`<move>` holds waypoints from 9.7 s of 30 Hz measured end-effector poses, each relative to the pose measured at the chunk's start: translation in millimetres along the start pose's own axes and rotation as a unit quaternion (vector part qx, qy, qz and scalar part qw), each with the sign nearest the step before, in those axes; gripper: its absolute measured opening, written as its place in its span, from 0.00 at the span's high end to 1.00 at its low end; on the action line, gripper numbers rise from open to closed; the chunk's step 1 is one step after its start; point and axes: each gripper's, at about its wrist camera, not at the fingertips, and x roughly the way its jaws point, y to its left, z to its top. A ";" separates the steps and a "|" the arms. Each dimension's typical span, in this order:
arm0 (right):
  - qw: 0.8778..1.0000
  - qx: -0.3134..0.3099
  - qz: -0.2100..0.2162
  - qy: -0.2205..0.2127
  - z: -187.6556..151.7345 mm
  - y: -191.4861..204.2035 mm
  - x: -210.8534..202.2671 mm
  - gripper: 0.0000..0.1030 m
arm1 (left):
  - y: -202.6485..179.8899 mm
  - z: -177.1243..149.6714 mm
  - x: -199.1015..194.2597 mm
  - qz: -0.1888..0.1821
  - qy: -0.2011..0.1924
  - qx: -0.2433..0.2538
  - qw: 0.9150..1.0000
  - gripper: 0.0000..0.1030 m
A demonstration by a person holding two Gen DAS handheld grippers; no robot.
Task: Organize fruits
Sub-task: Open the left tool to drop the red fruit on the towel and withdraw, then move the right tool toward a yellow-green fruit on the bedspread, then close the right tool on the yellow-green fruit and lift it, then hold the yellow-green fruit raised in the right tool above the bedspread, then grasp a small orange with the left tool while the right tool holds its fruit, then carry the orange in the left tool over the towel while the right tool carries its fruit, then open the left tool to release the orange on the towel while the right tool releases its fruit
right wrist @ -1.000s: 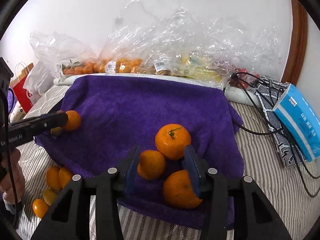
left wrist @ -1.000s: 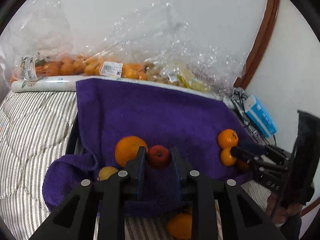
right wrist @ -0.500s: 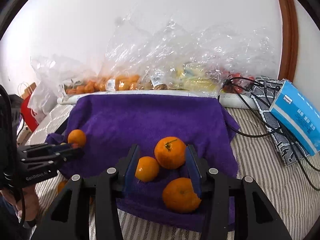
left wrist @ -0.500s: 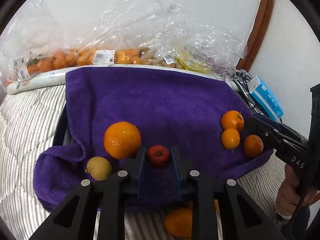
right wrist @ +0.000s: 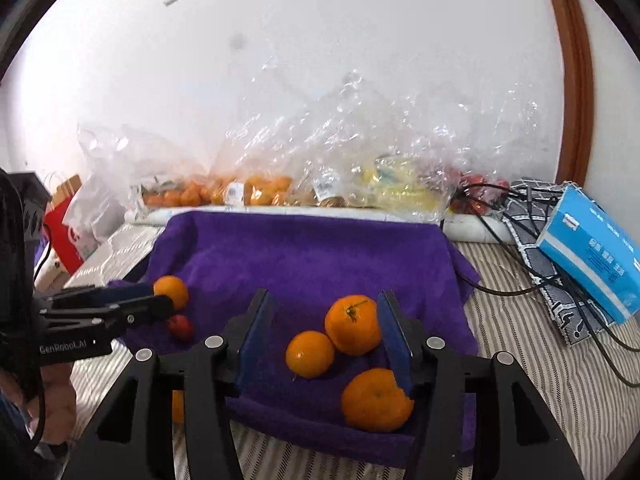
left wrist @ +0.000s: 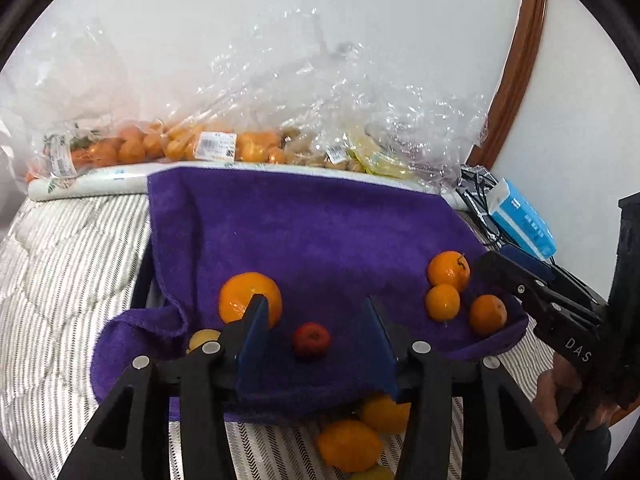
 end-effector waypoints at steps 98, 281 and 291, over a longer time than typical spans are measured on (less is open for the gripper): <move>0.990 -0.027 -0.002 0.137 -83.1 84.0 -22.2 0.72 | 80.7 -47.5 -38.9 0.050 0.029 -0.071 0.996 0.53; 0.996 0.007 -0.052 0.069 13.5 -46.7 45.8 0.59 | 0.0 8.0 42.3 -0.020 -0.027 -0.050 0.998 0.57; 0.999 0.011 -0.044 0.028 20.4 -40.7 27.2 0.47 | -1.7 7.5 37.8 -0.015 -0.040 -0.046 0.998 0.56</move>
